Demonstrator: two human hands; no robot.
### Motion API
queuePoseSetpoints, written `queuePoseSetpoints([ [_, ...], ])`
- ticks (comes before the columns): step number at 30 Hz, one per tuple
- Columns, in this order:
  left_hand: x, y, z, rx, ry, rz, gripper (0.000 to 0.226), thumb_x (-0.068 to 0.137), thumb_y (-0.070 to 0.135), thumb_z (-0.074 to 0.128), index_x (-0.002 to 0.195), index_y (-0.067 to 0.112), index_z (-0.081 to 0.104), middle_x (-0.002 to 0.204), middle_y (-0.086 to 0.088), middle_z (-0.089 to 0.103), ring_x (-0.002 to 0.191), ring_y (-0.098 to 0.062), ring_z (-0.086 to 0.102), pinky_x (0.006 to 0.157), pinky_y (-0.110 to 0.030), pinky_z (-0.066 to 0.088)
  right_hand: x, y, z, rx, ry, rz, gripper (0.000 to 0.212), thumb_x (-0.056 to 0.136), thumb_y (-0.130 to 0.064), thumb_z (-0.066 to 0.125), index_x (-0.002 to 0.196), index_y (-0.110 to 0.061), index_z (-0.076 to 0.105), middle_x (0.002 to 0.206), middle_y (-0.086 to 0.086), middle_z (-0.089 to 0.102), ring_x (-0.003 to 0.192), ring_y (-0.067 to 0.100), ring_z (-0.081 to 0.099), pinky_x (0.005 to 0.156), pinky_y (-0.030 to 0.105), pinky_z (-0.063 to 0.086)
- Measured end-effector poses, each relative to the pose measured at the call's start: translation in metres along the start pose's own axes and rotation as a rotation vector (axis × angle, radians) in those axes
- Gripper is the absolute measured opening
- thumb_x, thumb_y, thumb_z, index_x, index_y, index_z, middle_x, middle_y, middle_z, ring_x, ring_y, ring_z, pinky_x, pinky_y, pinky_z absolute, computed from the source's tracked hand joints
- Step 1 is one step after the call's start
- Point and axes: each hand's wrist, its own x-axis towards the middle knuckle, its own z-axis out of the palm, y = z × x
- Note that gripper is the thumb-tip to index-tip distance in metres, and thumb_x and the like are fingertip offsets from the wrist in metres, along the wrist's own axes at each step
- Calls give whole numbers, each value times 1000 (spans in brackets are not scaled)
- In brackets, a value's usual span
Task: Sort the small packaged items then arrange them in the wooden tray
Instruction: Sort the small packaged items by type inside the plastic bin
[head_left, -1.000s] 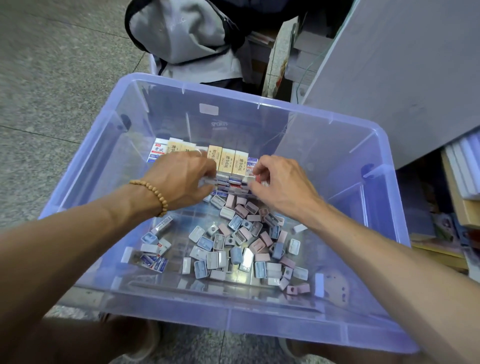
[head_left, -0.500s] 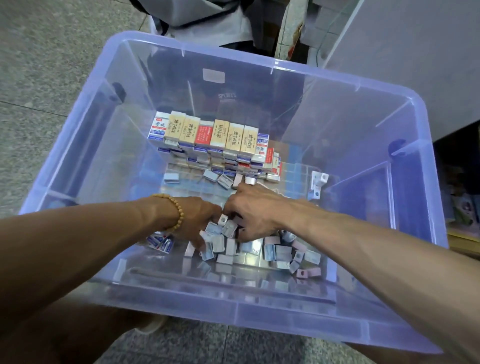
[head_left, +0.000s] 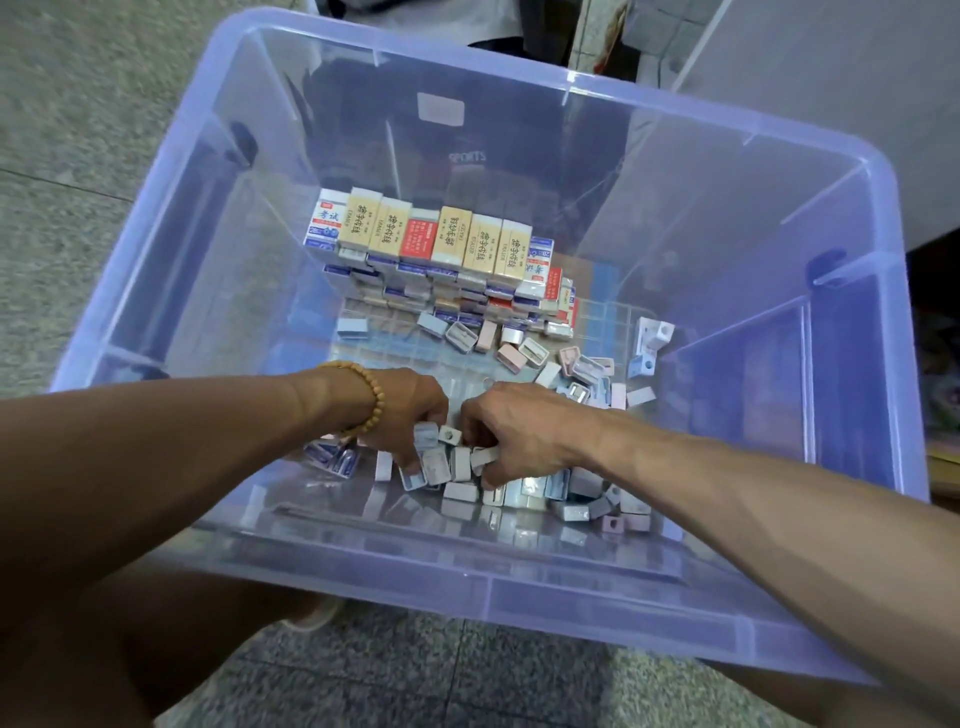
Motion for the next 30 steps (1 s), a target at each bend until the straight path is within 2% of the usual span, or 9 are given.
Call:
queuePoseSetpoints([
  [3, -3, -1, -3, -5, -13, -11, 40, 78, 26, 79, 111, 15, 61, 111, -5, 58, 91, -18, 51, 75, -28, 45, -1, -2, 1, -34, -26, -5, 33, 80, -37, 79, 87, -26, 49, 77, -9, 53, 77, 17, 52, 65, 32, 39],
  [6, -6, -2, -6, -35, 0, -11, 35, 82, 23, 75, 113, 13, 62, 98, 0, 55, 86, -17, 50, 71, -25, 40, 0, -1, 0, -34, -71, -5, 23, 83, -29, 75, 88, -30, 53, 89, -5, 64, 86, 21, 59, 74, 35, 50],
  [10, -7, -5, -12, -70, 12, -23, 32, 85, 19, 70, 116, 14, 63, 106, -3, 60, 94, -21, 57, 80, -32, 49, -7, 8, -11, 49, -129, 29, 22, 83, -12, 70, 98, -26, 63, 105, -5, 68, 93, 19, 62, 83, 35, 54],
  [13, -9, -5, -24, -101, 84, -20, 28, 87, 18, 68, 114, 14, 63, 89, 4, 56, 75, -12, 53, 62, -23, 43, -13, 14, -19, 94, -147, 70, 34, 84, -7, 67, 115, -22, 66, 106, -1, 69, 91, 19, 64, 80, 33, 56],
  [16, -14, -2, -40, -174, 190, -17, 18, 88, 15, 66, 105, 16, 60, 77, 7, 52, 62, -6, 48, 49, -18, 37, -12, 22, -24, 100, -109, 119, 24, 85, -5, 66, 94, -27, 63, 97, 0, 70, 87, 22, 67, 71, 32, 57],
  [18, -21, -2, -48, -215, 264, -11, 14, 88, 15, 67, 97, 20, 58, 75, 5, 55, 61, -6, 51, 50, -19, 37, -11, 26, -26, 113, -84, 141, 26, 83, -5, 68, 88, -29, 58, 90, -2, 70, 81, 22, 67, 62, 29, 54],
  [22, -42, -3, -50, -282, 313, -29, 21, 85, 13, 71, 83, 26, 55, 77, 2, 65, 63, -9, 61, 57, -22, 45, -10, 28, -27, 169, -26, 166, 38, 84, -13, 73, 119, -24, 61, 85, -12, 59, 78, 14, 61, 59, 21, 44],
  [26, -73, -10, -42, -317, 294, -123, 16, 82, 11, 72, 87, 20, 59, 81, -6, 71, 60, -14, 65, 58, -23, 50, -4, 29, -35, 169, 85, 142, 33, 85, -18, 74, 117, -18, 64, 82, -16, 55, 75, 5, 54, 58, 17, 36],
  [30, -107, -8, -28, -325, 372, -186, 18, 81, 14, 72, 92, 23, 61, 83, 2, 66, 65, -12, 60, 68, -27, 52, 3, 25, -40, 162, 94, 66, 18, 86, -18, 73, 102, -24, 67, 84, -13, 60, 80, 11, 59, 63, 21, 41],
])
